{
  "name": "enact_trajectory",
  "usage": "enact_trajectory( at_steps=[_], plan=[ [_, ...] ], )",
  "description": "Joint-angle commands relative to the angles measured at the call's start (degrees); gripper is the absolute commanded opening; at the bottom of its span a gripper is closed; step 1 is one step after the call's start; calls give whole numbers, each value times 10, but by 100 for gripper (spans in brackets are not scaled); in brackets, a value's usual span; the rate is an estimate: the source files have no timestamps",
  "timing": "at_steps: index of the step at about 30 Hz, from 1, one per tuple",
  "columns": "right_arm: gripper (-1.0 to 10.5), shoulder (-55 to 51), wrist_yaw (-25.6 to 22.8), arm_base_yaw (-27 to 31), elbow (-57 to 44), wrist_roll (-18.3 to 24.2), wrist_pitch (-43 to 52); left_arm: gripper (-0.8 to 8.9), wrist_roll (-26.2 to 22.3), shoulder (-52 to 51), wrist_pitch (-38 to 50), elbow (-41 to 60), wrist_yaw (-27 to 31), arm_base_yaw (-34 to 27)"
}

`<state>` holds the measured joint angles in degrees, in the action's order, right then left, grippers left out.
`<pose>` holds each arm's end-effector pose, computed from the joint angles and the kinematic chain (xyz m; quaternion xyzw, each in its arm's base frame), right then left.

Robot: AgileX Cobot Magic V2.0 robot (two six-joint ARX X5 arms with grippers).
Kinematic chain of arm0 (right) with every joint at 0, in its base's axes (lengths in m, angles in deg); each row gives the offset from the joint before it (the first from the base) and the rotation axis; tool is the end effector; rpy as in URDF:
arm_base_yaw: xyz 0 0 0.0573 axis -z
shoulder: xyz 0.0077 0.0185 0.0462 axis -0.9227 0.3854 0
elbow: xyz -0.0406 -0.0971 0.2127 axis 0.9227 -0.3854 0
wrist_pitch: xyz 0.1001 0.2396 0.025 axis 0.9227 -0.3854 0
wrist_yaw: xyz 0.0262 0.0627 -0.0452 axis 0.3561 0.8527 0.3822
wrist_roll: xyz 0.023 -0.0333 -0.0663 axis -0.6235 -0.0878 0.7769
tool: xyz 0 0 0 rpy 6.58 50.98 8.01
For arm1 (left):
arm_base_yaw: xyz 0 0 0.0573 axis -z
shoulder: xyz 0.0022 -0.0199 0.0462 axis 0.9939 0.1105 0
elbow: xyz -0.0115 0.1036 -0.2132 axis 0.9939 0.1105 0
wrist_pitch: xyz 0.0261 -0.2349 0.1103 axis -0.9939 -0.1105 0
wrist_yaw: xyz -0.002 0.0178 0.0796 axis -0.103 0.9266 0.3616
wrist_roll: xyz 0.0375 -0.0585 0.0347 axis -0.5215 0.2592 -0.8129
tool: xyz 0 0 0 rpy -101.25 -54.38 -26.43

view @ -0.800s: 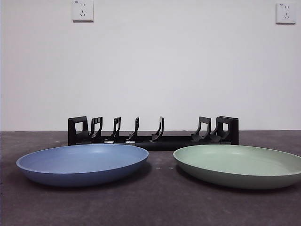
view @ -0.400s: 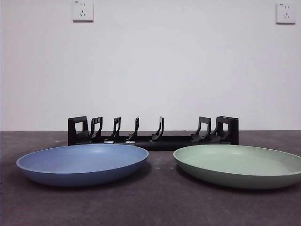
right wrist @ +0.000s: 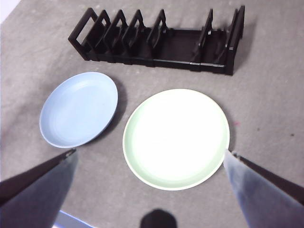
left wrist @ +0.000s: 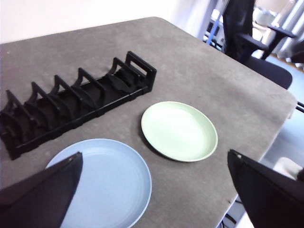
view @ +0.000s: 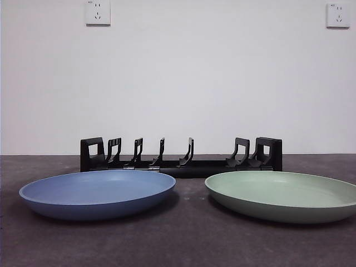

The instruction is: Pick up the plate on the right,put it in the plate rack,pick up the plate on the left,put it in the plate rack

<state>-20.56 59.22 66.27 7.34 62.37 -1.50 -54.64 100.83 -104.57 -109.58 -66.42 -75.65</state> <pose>0.1575 0.0310 0.3277 0.0520 0.3365 0.2318 0.9112 0.1453 -0.0588 0.3373 -0.0194 0.2096 -0.3824 0.8997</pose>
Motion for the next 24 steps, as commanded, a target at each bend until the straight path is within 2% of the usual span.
enact_trajectory(
  at_steps=[1,5,11,16,24],
  plan=[
    [711,23,1,-1,3,-6,5,664,-52,9,5,-6,-3,16],
    [710,112,-14,-1,3,-12,27,664,-120,54,4,-43,-1,58],
    [689,314,-57,-1,3,-15,61,664,-181,143,-14,-126,61,145],
    [689,428,-66,-1,3,-15,88,664,-201,183,-23,-145,119,202],
    [688,508,-95,-17,3,-15,118,664,-208,211,-23,-145,147,237]
  ],
)
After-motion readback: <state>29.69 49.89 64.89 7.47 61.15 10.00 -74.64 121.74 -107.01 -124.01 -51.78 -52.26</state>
